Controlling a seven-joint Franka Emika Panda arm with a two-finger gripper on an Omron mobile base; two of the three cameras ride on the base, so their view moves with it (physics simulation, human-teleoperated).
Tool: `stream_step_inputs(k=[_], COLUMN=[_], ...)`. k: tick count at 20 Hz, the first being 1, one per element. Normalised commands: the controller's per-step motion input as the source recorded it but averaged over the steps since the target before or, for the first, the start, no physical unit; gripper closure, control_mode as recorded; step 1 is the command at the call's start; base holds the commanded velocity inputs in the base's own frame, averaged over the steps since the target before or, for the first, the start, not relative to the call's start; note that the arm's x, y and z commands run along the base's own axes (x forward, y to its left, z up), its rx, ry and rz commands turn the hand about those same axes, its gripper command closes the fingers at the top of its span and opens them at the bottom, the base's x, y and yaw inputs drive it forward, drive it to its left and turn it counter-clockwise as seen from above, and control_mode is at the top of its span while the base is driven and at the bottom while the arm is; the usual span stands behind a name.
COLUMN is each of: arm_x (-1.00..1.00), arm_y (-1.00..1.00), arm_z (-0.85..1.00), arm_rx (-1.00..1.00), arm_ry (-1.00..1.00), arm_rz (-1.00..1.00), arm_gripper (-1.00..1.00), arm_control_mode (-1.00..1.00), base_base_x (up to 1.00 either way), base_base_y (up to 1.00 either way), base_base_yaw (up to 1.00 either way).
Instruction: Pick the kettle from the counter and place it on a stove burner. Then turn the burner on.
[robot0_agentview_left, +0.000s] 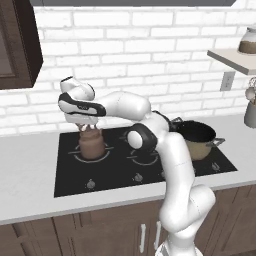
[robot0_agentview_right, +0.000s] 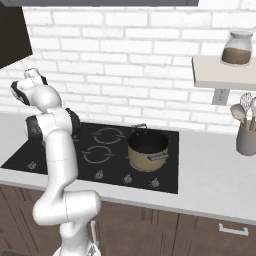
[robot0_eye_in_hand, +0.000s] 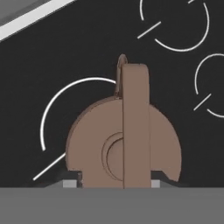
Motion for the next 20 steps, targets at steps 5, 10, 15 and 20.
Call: stream_step_inputs(k=[5,10,15,20], arm_x=[0.0,-0.01,-0.03,0.0], arm_y=[-0.12,-0.05,0.0,0.0], arm_z=[-0.01,0.02,0.19,0.11], arm_rx=[0.0,0.0,0.0,0.0], arm_ry=[0.0,0.0,0.0,-0.02], arm_rz=[0.0,0.0,0.0,0.0], arm_gripper=[-1.0,-1.0,-1.0,-1.0], arm_control_mode=[-1.0,-1.0,-1.0,-1.0], base_base_x=[0.0,0.0,0.0,0.0], base_base_y=[0.0,0.0,0.0,0.0], base_base_yaw=[0.0,0.0,0.0,0.0])
